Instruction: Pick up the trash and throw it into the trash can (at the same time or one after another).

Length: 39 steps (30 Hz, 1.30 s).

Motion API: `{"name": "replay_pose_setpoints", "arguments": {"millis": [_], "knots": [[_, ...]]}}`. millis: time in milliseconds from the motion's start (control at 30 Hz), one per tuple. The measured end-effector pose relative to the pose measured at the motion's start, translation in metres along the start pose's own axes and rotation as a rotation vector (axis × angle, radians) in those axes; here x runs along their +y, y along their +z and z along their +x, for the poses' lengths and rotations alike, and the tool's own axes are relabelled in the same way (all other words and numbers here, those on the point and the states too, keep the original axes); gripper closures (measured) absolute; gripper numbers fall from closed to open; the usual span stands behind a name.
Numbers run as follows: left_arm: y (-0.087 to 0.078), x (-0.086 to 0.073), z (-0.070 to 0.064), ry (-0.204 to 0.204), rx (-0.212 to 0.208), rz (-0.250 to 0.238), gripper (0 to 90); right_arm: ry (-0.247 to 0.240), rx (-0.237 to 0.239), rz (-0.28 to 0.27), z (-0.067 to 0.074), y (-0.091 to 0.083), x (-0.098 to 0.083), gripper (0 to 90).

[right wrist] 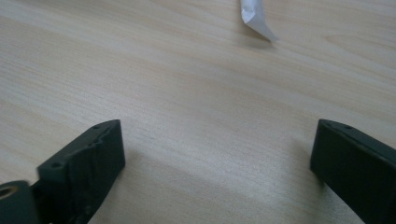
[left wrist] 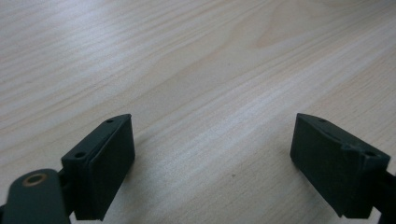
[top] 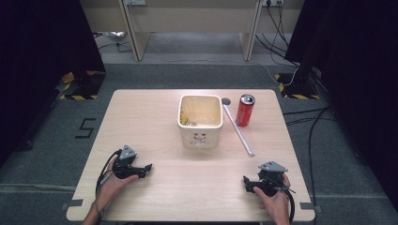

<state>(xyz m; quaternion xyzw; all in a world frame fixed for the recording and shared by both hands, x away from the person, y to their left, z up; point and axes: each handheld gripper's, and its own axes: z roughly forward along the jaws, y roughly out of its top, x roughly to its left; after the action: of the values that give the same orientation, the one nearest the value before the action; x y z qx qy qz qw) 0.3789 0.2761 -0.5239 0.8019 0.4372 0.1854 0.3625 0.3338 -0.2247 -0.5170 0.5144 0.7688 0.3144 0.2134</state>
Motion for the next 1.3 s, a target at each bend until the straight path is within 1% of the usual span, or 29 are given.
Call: {"name": "replay_pose_setpoints", "arguments": {"millis": [33, 100, 133, 167, 233, 400, 567, 700, 767, 933, 1033, 1100, 1133, 1167, 1233, 1267, 1300], "knots": [[0.000, 0.000, 0.000, 0.000, 0.000, 0.000, 12.8, 0.005, 0.001, -0.005, 0.000, -0.001, 0.000, 7.3], [0.000, 0.000, 0.000, 0.000, 0.000, 0.000, 12.8, 0.001, 0.000, -0.017, -0.001, -0.003, 0.001, 17.7], [0.000, 0.000, 0.000, 0.000, 0.000, 0.000, 12.8, 0.005, -0.002, -0.020, -0.002, -0.004, 0.001, 17.1], [0.000, 0.000, 0.000, 0.000, 0.000, 0.000, 12.8, 0.005, -0.002, -0.020, -0.002, -0.005, 0.001, 14.3], [0.000, 0.000, 0.000, 0.000, 0.000, 0.000, 12.8, 0.001, 0.000, -0.032, -0.001, -0.008, 0.003, 15.7], [0.000, 0.000, 0.000, 0.000, 0.000, 0.000, 12.8, -0.022, 0.003, -0.049, 0.000, -0.013, 0.010, 15.3], [0.000, 0.000, 0.000, 0.000, 0.000, 0.000, 12.8, -0.044, -0.008, -0.078, 0.002, -0.019, 0.026, 15.5], [0.000, 0.000, 0.000, 0.000, 0.000, 0.000, 12.8, -0.061, -0.015, -0.102, 0.002, -0.021, 0.044, 16.3], [0.000, 0.000, 0.000, 0.000, 0.000, 0.000, 12.8, -0.069, -0.018, -0.109, 0.002, -0.020, 0.052, 17.4], [0.000, 0.000, 0.000, 0.000, 0.000, 0.000, 12.8, -0.072, -0.001, -0.121, 0.001, -0.014, 0.069, 23.0], [0.000, 0.000, 0.000, 0.000, 0.000, 0.000, 12.8, -0.071, 0.018, -0.116, 0.001, -0.009, 0.076, 28.3], [0.000, 0.000, 0.000, 0.000, -0.001, -0.001, 12.8, -0.078, 0.019, -0.114, 0.001, -0.005, 0.081, 32.7], [0.000, 0.000, 0.000, 0.000, 0.000, 0.000, 12.8, -0.079, 0.022, -0.112, 0.001, -0.003, 0.083, 33.6], [0.000, 0.000, 0.000, 0.000, 0.000, 0.000, 12.8, -0.067, 0.028, -0.116, 0.000, 0.000, 0.085, 34.7], [0.000, 0.000, 0.000, 0.000, 0.000, 0.000, 12.8, -0.070, 0.028, -0.118, 0.000, 0.002, 0.087, 36.3], [0.000, 0.000, 0.000, 0.000, 0.000, 0.000, 12.8, -0.080, 0.025, -0.120, -0.001, 0.007, 0.094, 40.0], [0.000, 0.000, 0.000, 0.000, 0.000, 0.000, 12.8, -0.080, 0.027, -0.122, -0.001, 0.009, 0.096, 41.9]]}}
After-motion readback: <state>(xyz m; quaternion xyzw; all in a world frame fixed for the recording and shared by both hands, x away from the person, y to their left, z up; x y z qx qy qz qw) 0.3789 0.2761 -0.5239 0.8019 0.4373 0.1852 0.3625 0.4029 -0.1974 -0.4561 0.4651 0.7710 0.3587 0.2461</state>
